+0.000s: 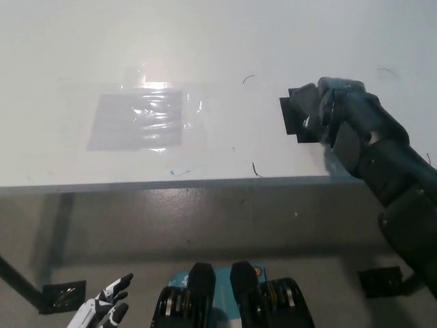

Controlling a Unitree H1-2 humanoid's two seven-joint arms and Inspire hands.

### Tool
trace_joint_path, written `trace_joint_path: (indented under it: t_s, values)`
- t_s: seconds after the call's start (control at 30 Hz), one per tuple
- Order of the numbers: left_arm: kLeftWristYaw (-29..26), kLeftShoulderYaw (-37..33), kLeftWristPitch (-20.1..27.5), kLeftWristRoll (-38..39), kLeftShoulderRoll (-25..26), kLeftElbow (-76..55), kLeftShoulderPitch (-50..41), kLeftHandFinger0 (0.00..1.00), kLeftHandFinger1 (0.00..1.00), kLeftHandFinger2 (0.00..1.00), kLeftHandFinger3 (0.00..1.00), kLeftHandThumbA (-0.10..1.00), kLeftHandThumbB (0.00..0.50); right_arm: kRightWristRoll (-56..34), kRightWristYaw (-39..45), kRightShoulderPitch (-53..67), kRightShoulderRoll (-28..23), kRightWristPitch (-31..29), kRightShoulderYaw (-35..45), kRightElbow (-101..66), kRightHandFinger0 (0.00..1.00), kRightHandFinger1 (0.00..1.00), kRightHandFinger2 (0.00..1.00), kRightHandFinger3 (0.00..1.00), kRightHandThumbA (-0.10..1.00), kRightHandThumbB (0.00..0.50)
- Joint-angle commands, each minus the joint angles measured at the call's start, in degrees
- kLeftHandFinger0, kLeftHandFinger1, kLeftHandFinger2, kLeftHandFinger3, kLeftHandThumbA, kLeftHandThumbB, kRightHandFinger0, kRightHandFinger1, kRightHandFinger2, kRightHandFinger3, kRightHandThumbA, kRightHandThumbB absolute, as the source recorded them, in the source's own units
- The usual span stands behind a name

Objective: A whiteboard eraser is kept on the black marked spot on the table infront of the robot and the robot uses its right hand to swipe it back and forth on the table twice to clean it

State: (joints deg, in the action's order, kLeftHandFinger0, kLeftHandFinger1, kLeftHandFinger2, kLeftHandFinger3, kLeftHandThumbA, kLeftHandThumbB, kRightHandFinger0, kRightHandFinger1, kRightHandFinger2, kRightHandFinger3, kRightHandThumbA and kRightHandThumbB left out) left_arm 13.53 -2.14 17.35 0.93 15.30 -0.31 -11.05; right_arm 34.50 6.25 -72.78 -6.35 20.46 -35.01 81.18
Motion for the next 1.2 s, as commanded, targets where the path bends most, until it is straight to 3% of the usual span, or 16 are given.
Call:
trace_joint_path:
  t_s: [0.0,0.13,0.23,0.3,0.53,0.67,0.7,0.8,0.9,0.97,1.13,1.17]
  values:
    - [1.21,-0.33,1.86,-0.93,2.19,-1.65,0.17,1.00,1.00,1.00,1.00,0.83,0.500,-1.10,-11.11,-2.99,-2.80,-2.13,2.65,-1.73,0.31,0.42,0.59,1.00,-0.10,0.260]
    - [1.20,-0.56,1.67,-0.98,2.28,-1.76,0.23,1.00,1.00,1.00,1.00,0.82,0.500,-0.58,-12.20,-2.68,-3.18,-3.18,3.28,-1.66,0.34,0.47,0.64,0.96,-0.10,0.267]
    - [1.09,-0.62,1.51,-1.14,2.45,-1.86,0.35,1.00,1.00,1.00,1.00,0.82,0.500,-0.31,-11.57,-2.85,-2.91,-2.94,3.29,-1.13,0.37,0.49,0.66,1.00,-0.10,0.262]
    - [1.12,-0.63,1.07,-1.28,2.63,-2.25,0.45,1.00,1.00,1.00,1.00,0.82,0.500,-0.34,-11.76,-2.77,-2.61,-3.11,3.42,-1.11,0.33,0.44,0.63,1.00,-0.10,0.251]
    - [1.17,-0.69,0.41,-1.53,2.54,-2.56,0.60,1.00,1.00,1.00,1.00,0.81,0.500,-1.57,-10.95,-0.20,0.44,-4.54,5.12,-0.94,0.35,0.48,0.65,1.00,-0.10,0.235]
    - [1.01,-0.71,-0.02,-2.28,2.56,-2.92,0.62,1.00,1.00,1.00,1.00,0.82,0.500,-1.58,-11.27,2.24,2.64,-5.44,5.57,-0.27,0.30,0.42,0.61,1.00,-0.10,0.242]
    - [1.17,-0.70,-0.08,-1.94,2.57,-2.87,0.67,1.00,1.00,1.00,1.00,0.81,0.500,-1.68,-11.36,3.07,3.24,-5.52,5.77,-0.45,0.24,0.38,0.61,1.00,-0.10,0.245]
    - [1.29,-0.59,-0.18,-1.63,2.66,-2.74,0.79,1.00,1.00,1.00,1.00,0.80,0.500,-1.39,-11.10,4.37,4.27,-6.14,5.65,-0.38,0.22,0.37,0.64,1.00,-0.10,0.266]
    - [1.34,-0.65,-0.27,-1.77,2.79,-2.90,0.95,1.00,1.00,1.00,1.00,0.79,0.500,-2.06,-11.20,5.80,5.57,-5.96,6.38,-0.22,0.29,0.41,0.59,1.00,-0.10,0.228]
    - [1.36,-0.72,-0.26,-2.06,2.94,-3.02,0.94,1.00,1.00,1.00,1.00,0.79,0.500,-1.78,-11.52,7.24,6.32,-6.69,6.21,-0.05,0.35,0.50,0.71,1.00,-0.10,0.230]
    - [1.44,-0.48,-0.48,-1.64,3.43,-3.28,0.64,1.00,1.00,1.00,1.00,0.75,0.500,-0.99,-10.56,9.19,9.09,-7.46,5.35,0.33,0.44,0.56,0.73,1.00,-0.10,0.249]
    - [1.62,-0.48,-0.67,-1.01,3.44,-3.36,0.62,1.00,1.00,1.00,1.00,0.73,0.500,-1.18,-10.36,9.09,9.87,-7.47,5.52,0.26,0.36,0.50,0.71,1.00,-0.10,0.245]
